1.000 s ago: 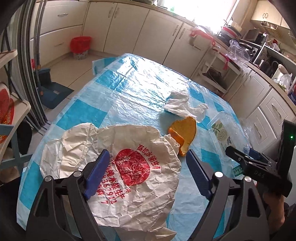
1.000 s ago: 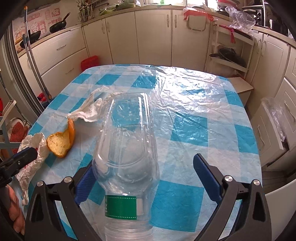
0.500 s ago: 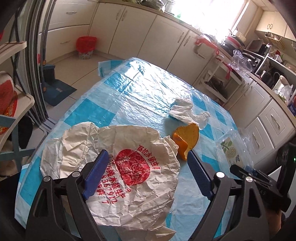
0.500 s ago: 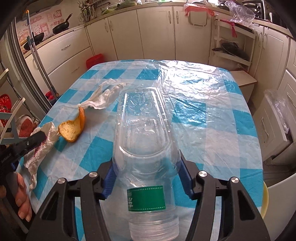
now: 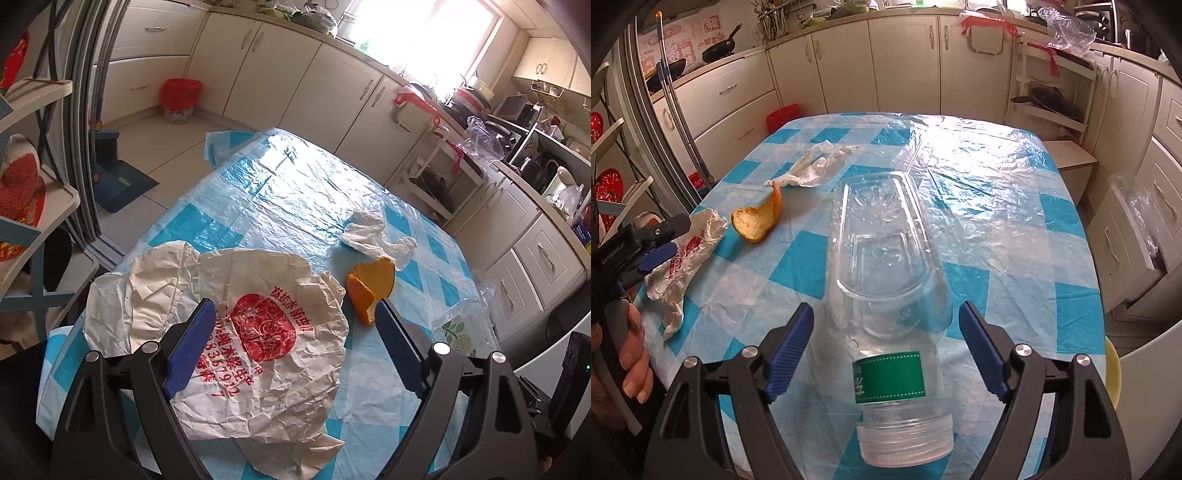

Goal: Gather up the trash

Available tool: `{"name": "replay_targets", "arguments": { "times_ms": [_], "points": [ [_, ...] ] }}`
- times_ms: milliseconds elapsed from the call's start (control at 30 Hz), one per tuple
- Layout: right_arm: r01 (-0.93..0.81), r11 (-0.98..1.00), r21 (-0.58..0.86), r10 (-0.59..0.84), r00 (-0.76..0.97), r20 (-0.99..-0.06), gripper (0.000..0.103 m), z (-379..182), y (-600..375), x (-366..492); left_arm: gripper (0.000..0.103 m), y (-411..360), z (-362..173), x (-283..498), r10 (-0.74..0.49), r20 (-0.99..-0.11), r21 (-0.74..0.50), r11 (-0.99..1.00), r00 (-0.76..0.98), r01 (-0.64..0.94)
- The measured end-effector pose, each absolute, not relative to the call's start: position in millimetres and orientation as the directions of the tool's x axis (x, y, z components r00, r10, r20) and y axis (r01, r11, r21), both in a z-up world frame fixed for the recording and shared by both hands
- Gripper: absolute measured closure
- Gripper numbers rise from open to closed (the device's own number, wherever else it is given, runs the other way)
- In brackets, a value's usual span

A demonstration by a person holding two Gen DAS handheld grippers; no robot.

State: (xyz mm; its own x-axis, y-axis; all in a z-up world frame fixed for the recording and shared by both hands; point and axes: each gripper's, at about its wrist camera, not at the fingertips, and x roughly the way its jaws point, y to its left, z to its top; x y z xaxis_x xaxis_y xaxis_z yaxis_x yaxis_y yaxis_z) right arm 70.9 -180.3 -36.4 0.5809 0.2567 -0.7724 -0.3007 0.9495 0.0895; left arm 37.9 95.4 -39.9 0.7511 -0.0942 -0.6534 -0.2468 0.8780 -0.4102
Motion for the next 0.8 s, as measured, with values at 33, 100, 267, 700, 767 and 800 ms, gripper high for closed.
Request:
{"name": "replay_targets", "arguments": {
  "times_ms": [33, 100, 267, 700, 767, 800],
  "points": [
    [-0.298, 0.95, 0.091, 0.257, 0.584, -0.77, 0.023, -36.0, -180.3, 71.6, 0.019, 93.9, -39.4, 37.3, -0.096, -0.654, -0.406, 0.881, 0.751, -0.241],
    [-0.292, 0.951, 0.103, 0.263, 0.587, -0.765, 0.023, -35.5, -181.7, 72.8, 0.019, 90.2, -38.9, 35.9, -0.095, -0.655, -0.395, 0.889, 0.75, -0.232],
    [-0.272, 0.955, 0.121, 0.266, 0.598, -0.756, 0.022, -33.5, -186.0, 75.5, 0.019, 76.3, -33.9, 33.9, -0.043, -0.676, -0.287, 0.935, 0.735, -0.209],
    [-0.251, 0.955, 0.157, 0.281, 0.603, -0.747, 0.019, -32.8, -186.3, 84.9, 0.011, 85.2, -48.6, 45.7, -0.006, -0.749, -0.208, 0.952, 0.663, -0.227],
    [-0.249, 0.956, 0.154, 0.277, 0.6, -0.75, 0.018, -34.0, -187.0, 84.9, 0.011, 74.6, -50.0, 48.6, 0.005, -0.754, -0.169, 0.964, 0.656, -0.203],
    [-0.246, 0.957, 0.155, 0.276, 0.599, -0.752, 0.018, -34.6, -188.0, 85.0, 0.011, 69.2, -50.3, 50.8, 0.013, -0.76, -0.147, 0.97, 0.649, -0.192]
  ]
}}
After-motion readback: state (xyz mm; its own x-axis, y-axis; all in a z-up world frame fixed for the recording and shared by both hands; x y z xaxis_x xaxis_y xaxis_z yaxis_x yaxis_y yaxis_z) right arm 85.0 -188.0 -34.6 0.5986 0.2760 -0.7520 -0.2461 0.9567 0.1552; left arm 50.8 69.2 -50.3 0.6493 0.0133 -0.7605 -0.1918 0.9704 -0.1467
